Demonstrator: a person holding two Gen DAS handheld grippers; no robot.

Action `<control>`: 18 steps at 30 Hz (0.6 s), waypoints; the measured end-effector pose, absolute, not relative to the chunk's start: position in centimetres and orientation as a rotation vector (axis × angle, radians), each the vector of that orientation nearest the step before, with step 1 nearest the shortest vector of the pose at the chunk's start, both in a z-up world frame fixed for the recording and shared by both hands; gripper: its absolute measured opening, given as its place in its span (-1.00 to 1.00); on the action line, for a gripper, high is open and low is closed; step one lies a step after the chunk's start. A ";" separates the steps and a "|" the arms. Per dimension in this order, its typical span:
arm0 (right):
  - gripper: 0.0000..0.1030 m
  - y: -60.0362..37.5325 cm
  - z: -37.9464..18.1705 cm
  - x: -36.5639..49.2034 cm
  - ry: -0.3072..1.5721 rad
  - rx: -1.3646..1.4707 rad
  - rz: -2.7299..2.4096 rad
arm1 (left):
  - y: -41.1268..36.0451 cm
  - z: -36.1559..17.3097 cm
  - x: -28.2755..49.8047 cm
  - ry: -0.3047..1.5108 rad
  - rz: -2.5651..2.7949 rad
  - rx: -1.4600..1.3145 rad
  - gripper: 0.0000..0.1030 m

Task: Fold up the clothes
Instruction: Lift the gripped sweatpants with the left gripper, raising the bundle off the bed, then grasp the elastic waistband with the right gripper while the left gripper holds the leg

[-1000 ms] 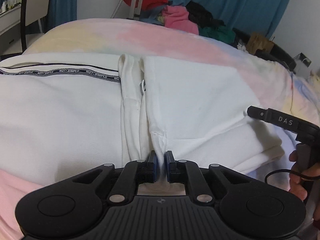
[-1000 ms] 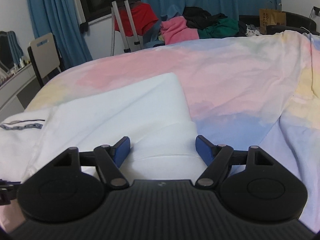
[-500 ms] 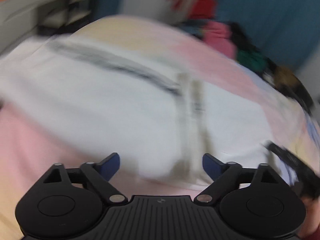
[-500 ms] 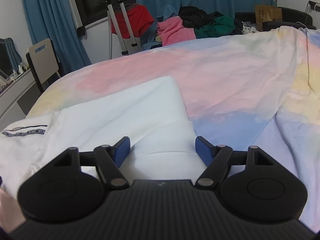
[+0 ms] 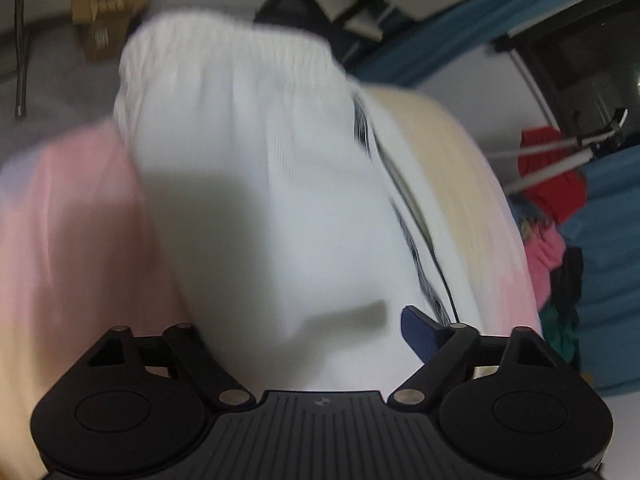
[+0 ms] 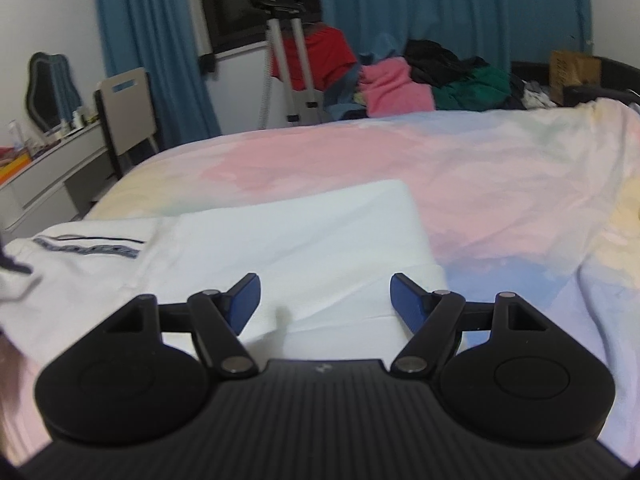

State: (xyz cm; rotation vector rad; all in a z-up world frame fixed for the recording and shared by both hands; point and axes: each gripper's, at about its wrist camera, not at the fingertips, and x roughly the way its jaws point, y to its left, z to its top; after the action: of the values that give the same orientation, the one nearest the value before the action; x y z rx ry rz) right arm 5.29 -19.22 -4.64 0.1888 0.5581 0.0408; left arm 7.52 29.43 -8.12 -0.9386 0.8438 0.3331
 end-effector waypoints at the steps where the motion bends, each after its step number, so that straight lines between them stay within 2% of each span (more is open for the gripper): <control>1: 0.44 -18.8 -4.5 5.2 0.553 0.186 0.058 | 30.0 -8.2 7.7 0.828 0.354 -0.935 0.45; 5: 0.44 -16.8 -4.2 4.8 0.549 0.176 0.161 | 31.5 -8.6 7.8 0.759 0.405 -0.940 0.23; 8: 0.43 -14.5 -5.0 5.0 0.598 0.114 0.242 | 31.9 -8.3 7.9 0.704 0.430 -0.882 -0.08; 9: 0.42 -13.8 -5.5 5.2 0.622 0.086 0.262 | 31.7 -7.9 7.9 0.684 0.432 -0.840 -0.25; 12: 0.45 -11.7 -7.4 5.6 0.679 -0.017 0.262 | 29.0 -6.5 8.3 0.639 0.431 -0.639 -0.59; 15: 0.41 -10.8 -7.0 5.1 0.658 -0.063 0.290 | 26.0 -3.9 8.9 0.547 0.379 -0.494 -0.76; 18: 0.41 -11.6 -5.6 4.4 0.625 -0.006 0.318 | 23.6 -1.7 8.8 0.453 0.295 -0.411 -0.81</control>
State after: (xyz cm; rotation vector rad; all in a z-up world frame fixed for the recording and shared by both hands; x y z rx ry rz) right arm 4.41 -11.61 -5.59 -0.0065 0.6249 0.3176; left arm 8.81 23.56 -1.68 -0.4107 0.4532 0.2955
